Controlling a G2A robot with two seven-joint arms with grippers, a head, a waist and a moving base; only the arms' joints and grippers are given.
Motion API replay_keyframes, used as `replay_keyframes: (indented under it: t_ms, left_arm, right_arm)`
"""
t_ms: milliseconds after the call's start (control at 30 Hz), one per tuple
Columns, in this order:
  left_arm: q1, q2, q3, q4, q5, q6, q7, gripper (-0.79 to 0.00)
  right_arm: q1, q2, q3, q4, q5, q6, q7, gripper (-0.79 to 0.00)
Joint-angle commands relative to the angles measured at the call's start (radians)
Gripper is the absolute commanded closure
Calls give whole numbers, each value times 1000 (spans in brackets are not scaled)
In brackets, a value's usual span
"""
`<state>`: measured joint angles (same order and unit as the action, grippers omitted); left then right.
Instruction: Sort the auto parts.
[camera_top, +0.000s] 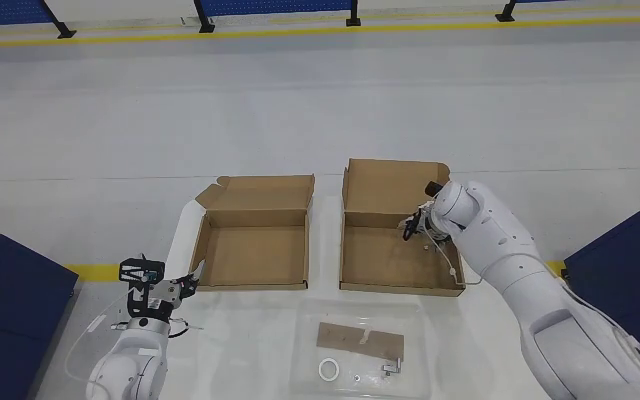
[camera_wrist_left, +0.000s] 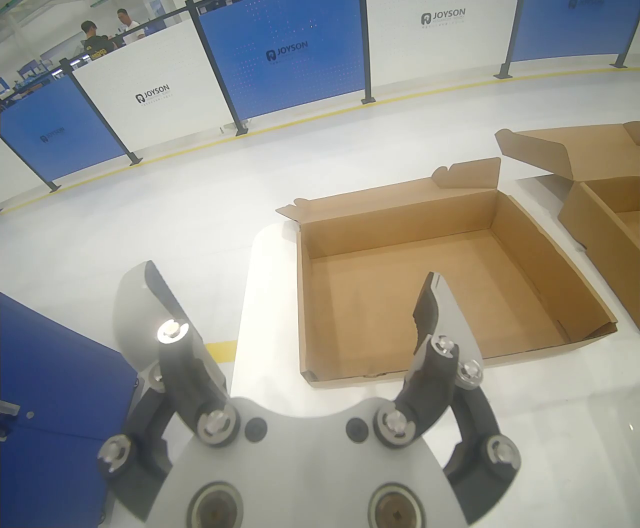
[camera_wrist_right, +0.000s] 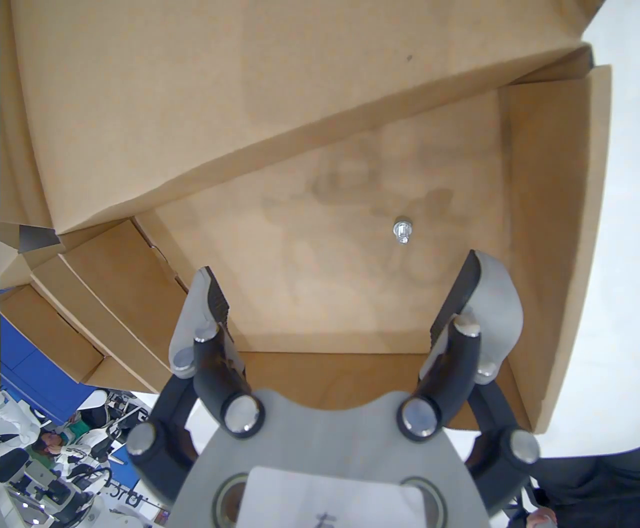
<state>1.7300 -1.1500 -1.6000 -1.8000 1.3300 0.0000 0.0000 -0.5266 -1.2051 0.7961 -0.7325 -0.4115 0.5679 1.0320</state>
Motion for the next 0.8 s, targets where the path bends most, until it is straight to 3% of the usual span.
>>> replay_keyframes:
  t_ms: [0, 233, 333, 667, 767]
  left_arm:
    - [0, 0, 0, 0, 0, 0, 0, -785]
    - [0, 0, 0, 0, 0, 0, 0, -785]
    - [0, 0, 0, 0, 0, 0, 0, -785]
    - [0, 0, 0, 0, 0, 0, 0, -785]
    - [0, 0, 0, 0, 0, 0, 0, -785]
  right_arm:
    - [-11, 1, -12, -33, -25, -41, -1, -785]
    - [-28, 57, 32, -233, -133, -254, 136, -785]
    - [-59, 91, 49, -356, -198, -362, 285, -785]
    - [-61, 95, 51, -366, -211, -368, 301, -785]
    - [-67, 96, 37, -401, -238, -437, 304, -785]
